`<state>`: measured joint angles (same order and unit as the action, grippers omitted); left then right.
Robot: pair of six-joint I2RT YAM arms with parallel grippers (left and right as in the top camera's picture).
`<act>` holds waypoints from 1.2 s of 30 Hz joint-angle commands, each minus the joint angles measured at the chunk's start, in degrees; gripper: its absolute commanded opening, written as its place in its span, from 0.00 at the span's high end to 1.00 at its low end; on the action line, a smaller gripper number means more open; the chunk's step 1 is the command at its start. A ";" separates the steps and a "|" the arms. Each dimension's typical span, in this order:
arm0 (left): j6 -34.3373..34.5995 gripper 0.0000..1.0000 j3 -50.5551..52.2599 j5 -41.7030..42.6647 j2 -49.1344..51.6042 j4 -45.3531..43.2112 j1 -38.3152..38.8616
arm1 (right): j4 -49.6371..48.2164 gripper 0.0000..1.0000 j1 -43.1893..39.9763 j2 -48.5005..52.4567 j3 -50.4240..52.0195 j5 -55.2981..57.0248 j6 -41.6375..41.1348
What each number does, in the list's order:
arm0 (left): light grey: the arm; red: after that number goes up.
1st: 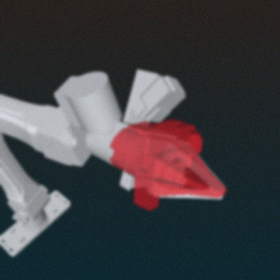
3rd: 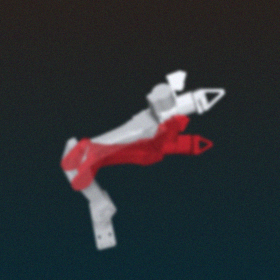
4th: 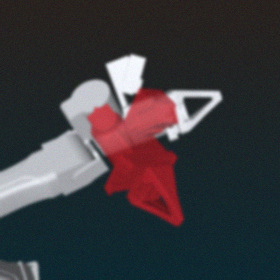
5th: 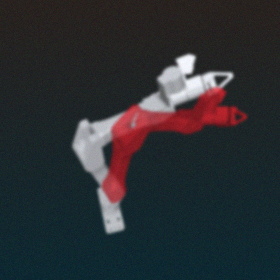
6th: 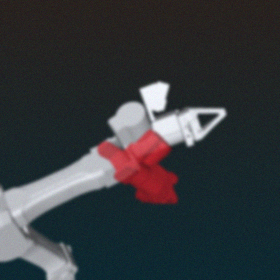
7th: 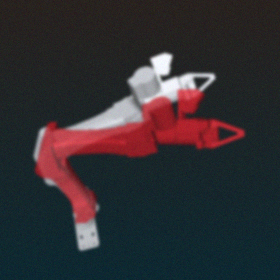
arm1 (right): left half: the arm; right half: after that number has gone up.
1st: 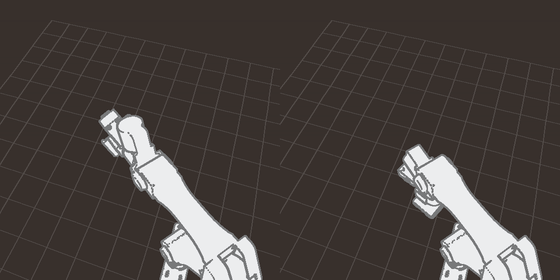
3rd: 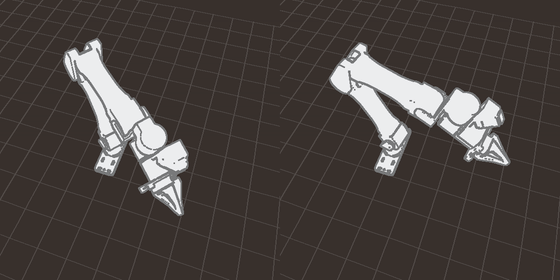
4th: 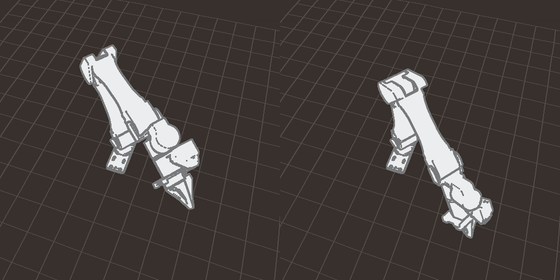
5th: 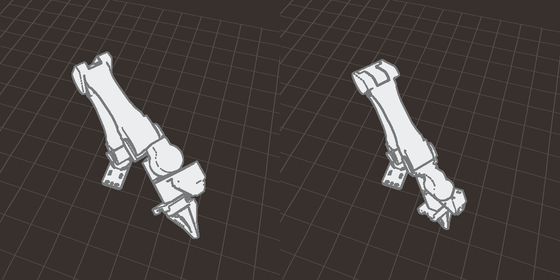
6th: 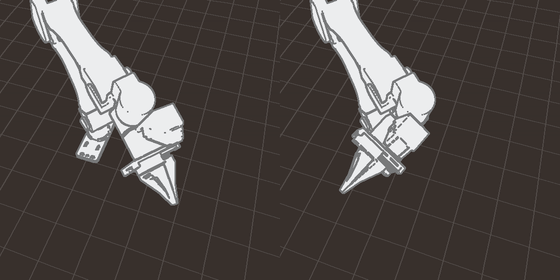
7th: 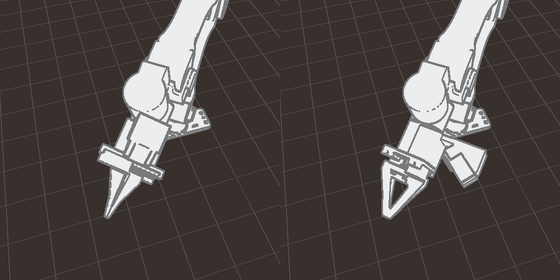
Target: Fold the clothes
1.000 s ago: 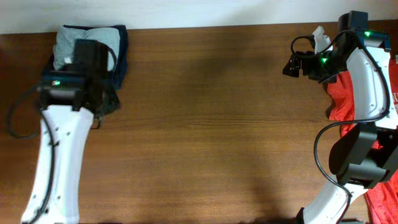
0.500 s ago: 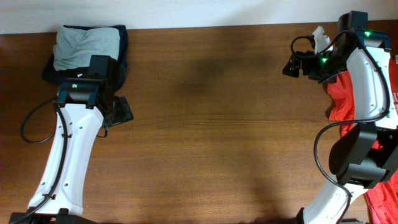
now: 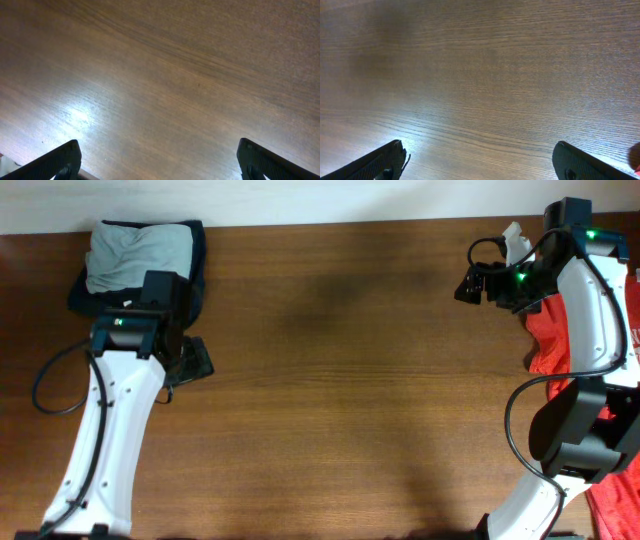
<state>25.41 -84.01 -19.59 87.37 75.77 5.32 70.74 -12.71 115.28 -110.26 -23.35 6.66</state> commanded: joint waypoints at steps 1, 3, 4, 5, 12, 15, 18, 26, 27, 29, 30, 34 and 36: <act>0.72 0.01 2.36 -0.72 -6.58 -1.31 -0.33 | 0.17 0.02 -0.17 -0.48 -0.42 0.28 0.42; 0.74 0.01 6.32 0.92 -10.32 -5.09 -0.35 | 0.17 0.01 -0.17 -0.48 -0.42 0.28 0.42; 0.74 0.01 8.96 1.57 -12.22 -7.82 -0.35 | 0.17 0.01 -0.17 -0.48 -0.42 0.28 0.42; 0.74 0.01 12.33 1.86 -14.38 -11.26 -0.35 | 0.17 0.01 -0.17 -0.48 -0.42 0.28 0.42; 0.92 0.01 37.59 4.46 -28.59 -35.08 -0.33 | 0.17 0.01 -0.17 -0.48 -0.42 0.28 0.42; 0.92 0.01 47.82 5.51 -33.64 -44.68 -0.35 | 0.17 0.01 -0.17 -0.48 -0.42 0.28 0.42; 0.92 0.01 58.12 5.81 -38.62 -54.51 -0.35 | 0.17 0.01 -0.17 -0.48 -0.42 0.28 0.42; 0.90 0.01 75.03 5.90 -47.87 -75.32 -0.35 | 0.17 0.01 -0.17 -0.48 -0.42 0.28 0.42; 0.90 0.01 76.39 5.90 -48.87 -76.61 -0.35 | 0.17 0.01 -0.17 -0.48 -0.42 0.28 0.42; 0.90 0.01 78.75 5.86 -51.17 -78.18 -0.48 | 0.17 0.01 -0.17 -0.48 -0.42 0.28 0.42; 0.90 0.01 79.52 5.90 -52.26 -78.34 -1.05 | 0.17 0.01 -0.17 -0.48 -0.42 0.28 0.42; 0.90 0.01 81.29 5.99 -55.32 -78.31 -3.37 | 0.17 0.01 -0.17 -0.48 -0.42 0.28 0.42; 0.87 0.01 82.23 6.36 -57.20 -78.31 -4.50 | 0.17 0.01 -0.17 -0.48 -0.42 0.28 0.42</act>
<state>26.22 -3.84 -13.85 33.06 -2.26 2.63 70.72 -12.71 115.28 -110.26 -23.38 6.66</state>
